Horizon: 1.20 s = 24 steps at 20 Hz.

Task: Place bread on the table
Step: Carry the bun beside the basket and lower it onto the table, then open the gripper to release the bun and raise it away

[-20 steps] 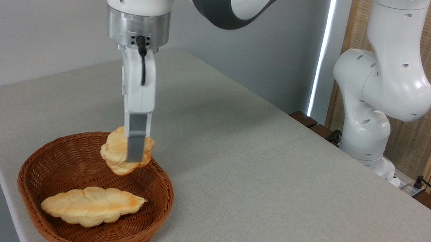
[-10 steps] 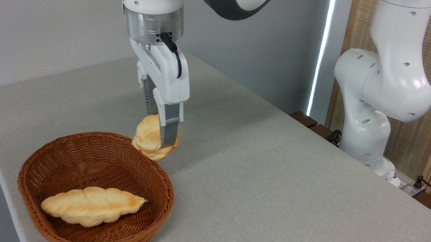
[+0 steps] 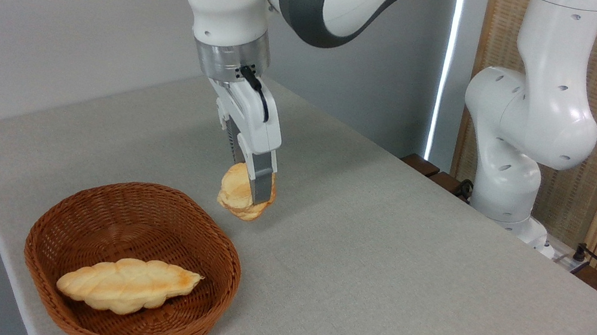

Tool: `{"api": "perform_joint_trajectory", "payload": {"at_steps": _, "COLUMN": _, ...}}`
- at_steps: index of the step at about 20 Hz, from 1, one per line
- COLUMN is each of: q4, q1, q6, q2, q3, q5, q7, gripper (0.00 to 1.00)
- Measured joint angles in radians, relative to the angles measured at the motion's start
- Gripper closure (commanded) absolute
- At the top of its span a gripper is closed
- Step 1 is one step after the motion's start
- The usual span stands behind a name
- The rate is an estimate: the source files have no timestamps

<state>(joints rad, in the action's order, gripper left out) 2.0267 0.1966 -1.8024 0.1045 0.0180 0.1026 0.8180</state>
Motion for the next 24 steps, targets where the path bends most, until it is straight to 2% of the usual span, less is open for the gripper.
{"api": "perform_joint_trajectory", "payload": {"at_steps": 3, "q4": 0.032, "q1": 0.021, "q6": 0.000, "q2": -0.001, "q3": 0.000, "q5": 0.000, "q7": 0.000, "gripper": 0.10}}
{"api": "perform_joint_trajectory", "payload": {"at_steps": 7, "q4": 0.053, "q1": 0.034, "q6": -0.002, "q2": -0.018, "q3": 0.000, "q5": 0.000, "q7": 0.000, "gripper": 0.00}}
{"api": "perform_joint_trajectory", "payload": {"at_steps": 24, "q4": 0.053, "q1": 0.032, "q6": -0.026, "q2": -0.028, "q3": 0.004, "q5": 0.000, "q7": 0.000, "gripper": 0.00}}
